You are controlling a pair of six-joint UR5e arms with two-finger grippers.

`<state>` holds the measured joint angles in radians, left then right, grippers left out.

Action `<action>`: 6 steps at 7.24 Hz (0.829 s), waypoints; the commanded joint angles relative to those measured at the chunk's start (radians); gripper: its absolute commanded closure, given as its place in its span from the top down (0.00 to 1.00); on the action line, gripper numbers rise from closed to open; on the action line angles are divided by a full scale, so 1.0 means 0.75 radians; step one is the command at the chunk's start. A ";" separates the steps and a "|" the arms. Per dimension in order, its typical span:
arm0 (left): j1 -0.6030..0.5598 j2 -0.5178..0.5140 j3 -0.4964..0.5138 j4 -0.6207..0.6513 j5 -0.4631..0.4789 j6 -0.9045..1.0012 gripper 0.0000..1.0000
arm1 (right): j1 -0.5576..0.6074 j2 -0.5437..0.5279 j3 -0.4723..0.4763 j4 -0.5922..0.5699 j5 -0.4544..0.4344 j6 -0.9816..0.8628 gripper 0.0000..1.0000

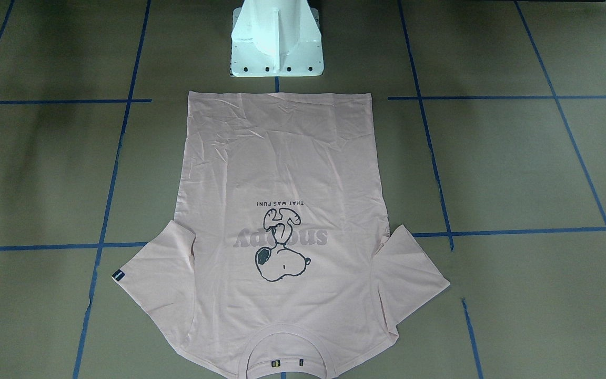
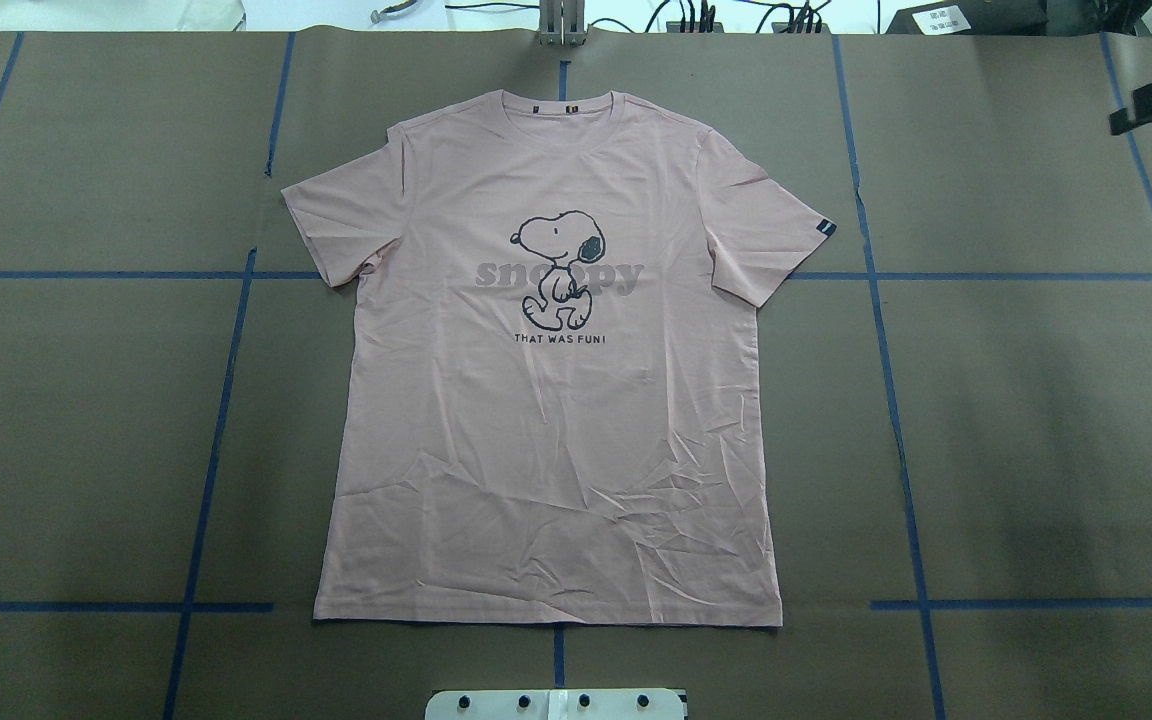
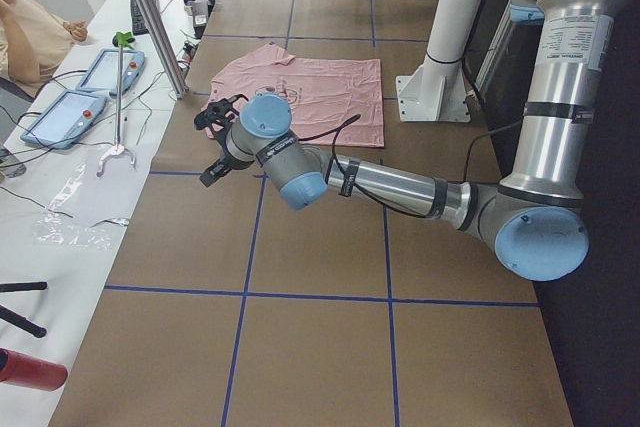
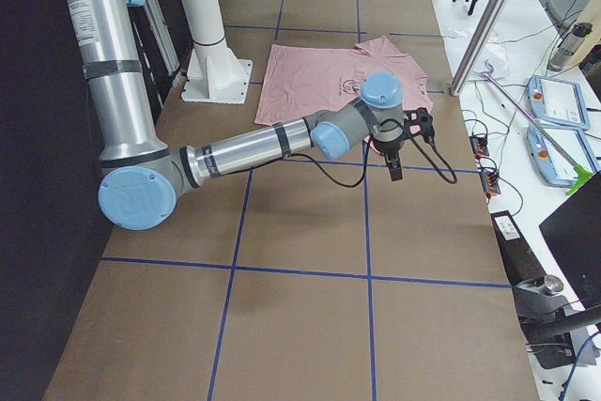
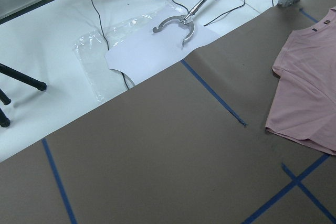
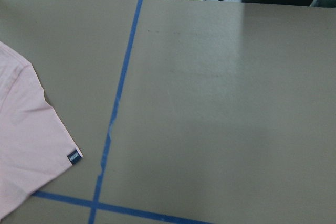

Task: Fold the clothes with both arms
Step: 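Move the right gripper over the pink shirt's shoulder nearest it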

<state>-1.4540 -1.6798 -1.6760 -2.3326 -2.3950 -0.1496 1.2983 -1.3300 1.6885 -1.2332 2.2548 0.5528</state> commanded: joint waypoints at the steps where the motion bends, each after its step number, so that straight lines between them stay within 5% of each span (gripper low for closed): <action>1: 0.140 -0.024 -0.013 -0.027 0.080 -0.298 1.00 | -0.253 0.248 -0.123 0.000 -0.251 0.321 0.94; 2: 0.212 -0.028 -0.019 -0.034 0.184 -0.374 0.98 | -0.349 0.355 -0.225 0.002 -0.365 0.478 0.79; 4: 0.249 -0.061 -0.019 -0.034 0.193 -0.420 0.99 | -0.448 0.423 -0.310 0.006 -0.482 0.576 0.63; 6: 0.262 -0.065 -0.019 -0.034 0.193 -0.420 0.99 | -0.508 0.409 -0.440 0.222 -0.527 0.633 0.62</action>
<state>-1.2645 -1.7258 -1.6901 -2.3576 -2.2519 -0.4618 0.9467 -1.0239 1.4272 -1.1613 1.8837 0.9985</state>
